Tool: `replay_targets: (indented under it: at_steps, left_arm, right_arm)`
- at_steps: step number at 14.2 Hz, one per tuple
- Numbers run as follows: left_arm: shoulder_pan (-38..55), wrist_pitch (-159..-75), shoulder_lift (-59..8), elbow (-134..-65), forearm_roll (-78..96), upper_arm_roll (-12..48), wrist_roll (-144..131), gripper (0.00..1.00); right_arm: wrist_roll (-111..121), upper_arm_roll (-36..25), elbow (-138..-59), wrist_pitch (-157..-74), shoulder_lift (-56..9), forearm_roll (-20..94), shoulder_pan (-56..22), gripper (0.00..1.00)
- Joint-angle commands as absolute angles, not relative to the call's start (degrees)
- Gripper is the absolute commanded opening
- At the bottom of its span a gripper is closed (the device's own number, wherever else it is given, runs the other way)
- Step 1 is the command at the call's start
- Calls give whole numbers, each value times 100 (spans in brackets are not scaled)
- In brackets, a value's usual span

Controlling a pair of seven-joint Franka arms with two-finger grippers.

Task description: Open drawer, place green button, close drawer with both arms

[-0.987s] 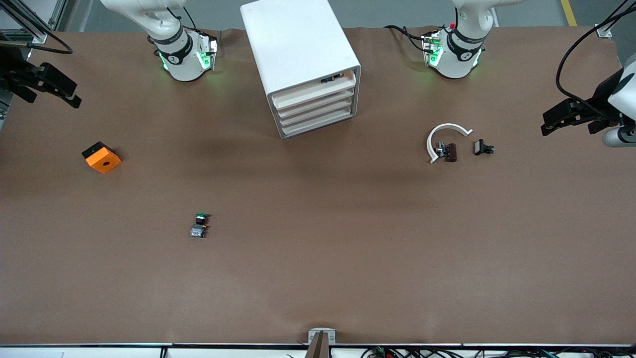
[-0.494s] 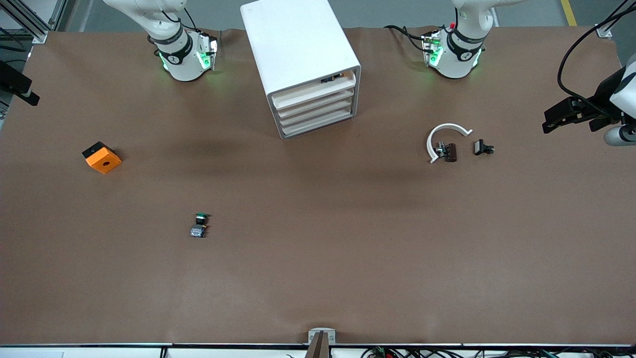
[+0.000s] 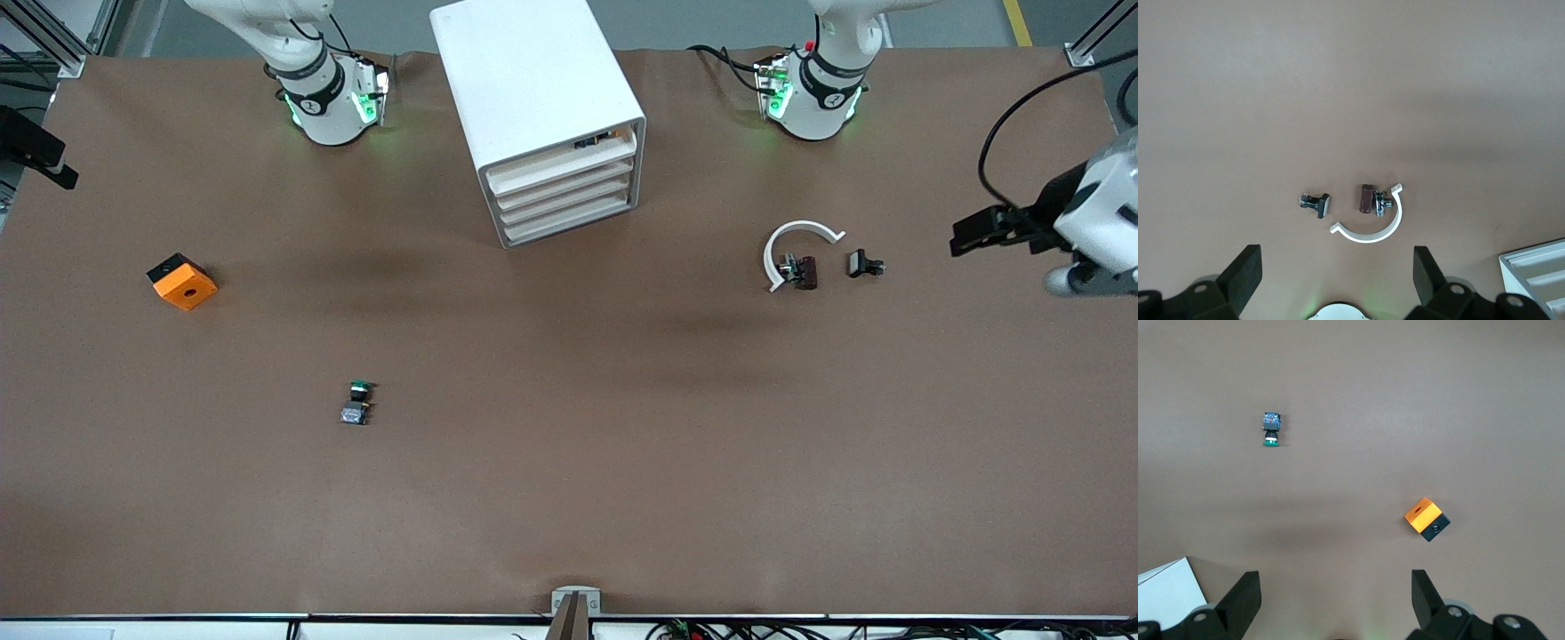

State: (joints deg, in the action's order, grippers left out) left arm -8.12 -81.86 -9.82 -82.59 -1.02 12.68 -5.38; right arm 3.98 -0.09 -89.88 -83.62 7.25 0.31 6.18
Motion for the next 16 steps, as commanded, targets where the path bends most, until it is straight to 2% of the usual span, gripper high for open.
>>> replay_targets:
  at_steps: [1, 6, 10, 16]
  left_arm:
    - [-704, -8234, -1396, -8121, -61, 1345, -589, 100]
    - [-98, -8796, -2371, -8121, 0, 1354, -999, 100]
    - [771, -9113, -3154, -8095, -9, 1345, -3359, 100]
    - [1836, -9193, -3972, -7946, 445, 1345, -6281, 100]
  right_arm:
    - [439, 26, -9079, -8481, 817, 114, 589, 100]
    - [439, 26, -9079, -8473, 817, 229, 571, 100]
    - [439, 26, -9079, -8481, 817, 229, 519, 100]
    - [431, 26, -9079, -8481, 817, 229, 492, 100]
